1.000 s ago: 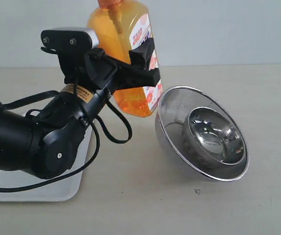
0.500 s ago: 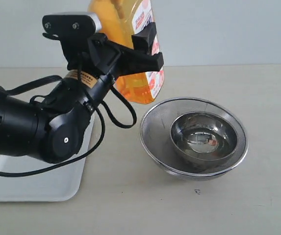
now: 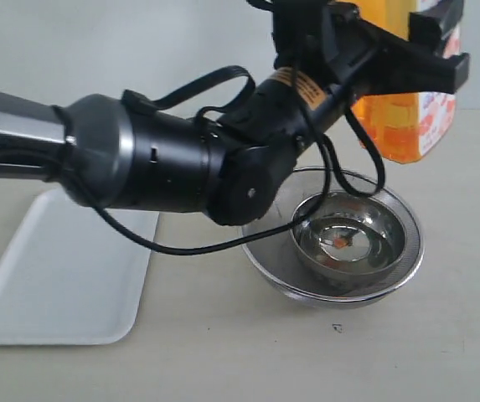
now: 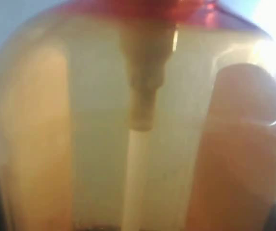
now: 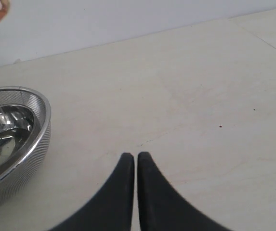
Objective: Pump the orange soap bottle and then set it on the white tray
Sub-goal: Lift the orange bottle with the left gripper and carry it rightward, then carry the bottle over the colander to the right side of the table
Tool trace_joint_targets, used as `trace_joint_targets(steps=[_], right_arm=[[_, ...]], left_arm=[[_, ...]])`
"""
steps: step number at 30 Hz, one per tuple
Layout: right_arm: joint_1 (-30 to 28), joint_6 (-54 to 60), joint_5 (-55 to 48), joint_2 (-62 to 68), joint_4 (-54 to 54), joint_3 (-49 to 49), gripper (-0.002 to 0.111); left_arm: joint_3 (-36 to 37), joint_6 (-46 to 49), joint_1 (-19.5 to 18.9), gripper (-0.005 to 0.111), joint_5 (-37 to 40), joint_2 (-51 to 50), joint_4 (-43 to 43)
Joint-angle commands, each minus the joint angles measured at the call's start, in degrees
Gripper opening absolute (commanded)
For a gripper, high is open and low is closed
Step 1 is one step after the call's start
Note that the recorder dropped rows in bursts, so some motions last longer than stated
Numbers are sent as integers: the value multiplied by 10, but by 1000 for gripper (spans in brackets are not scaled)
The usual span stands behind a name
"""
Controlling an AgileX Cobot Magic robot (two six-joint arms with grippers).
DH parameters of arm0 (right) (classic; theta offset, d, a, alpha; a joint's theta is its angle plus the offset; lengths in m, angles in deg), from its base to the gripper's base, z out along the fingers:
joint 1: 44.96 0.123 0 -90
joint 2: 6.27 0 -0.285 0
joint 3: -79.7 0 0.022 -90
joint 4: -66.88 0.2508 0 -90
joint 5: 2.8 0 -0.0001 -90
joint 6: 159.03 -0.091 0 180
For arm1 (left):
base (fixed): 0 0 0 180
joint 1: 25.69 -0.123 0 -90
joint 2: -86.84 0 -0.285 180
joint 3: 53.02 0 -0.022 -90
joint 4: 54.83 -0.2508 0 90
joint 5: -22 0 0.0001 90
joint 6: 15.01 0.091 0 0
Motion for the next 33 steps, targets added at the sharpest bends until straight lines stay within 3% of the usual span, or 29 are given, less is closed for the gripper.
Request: trace_joint_targets(steps=[1, 9, 11, 15, 33], right_arm=[[-1, 4, 3, -2, -1, 0, 0], [-1, 4, 3, -2, -1, 0, 0], [-1, 4, 3, -2, -1, 0, 0], [-1, 4, 3, -2, -1, 0, 0], [-1, 4, 2, -2, -1, 0, 0]], left_arm=[[-88, -9, 25, 5, 17, -40, -23], [-195, -13, 44, 5, 47, -142, 19], [-199, 15, 44, 5, 38, -165, 65], [-201, 69, 49, 5, 49, -187, 70], [-210, 67, 53, 5, 22, -183, 60]])
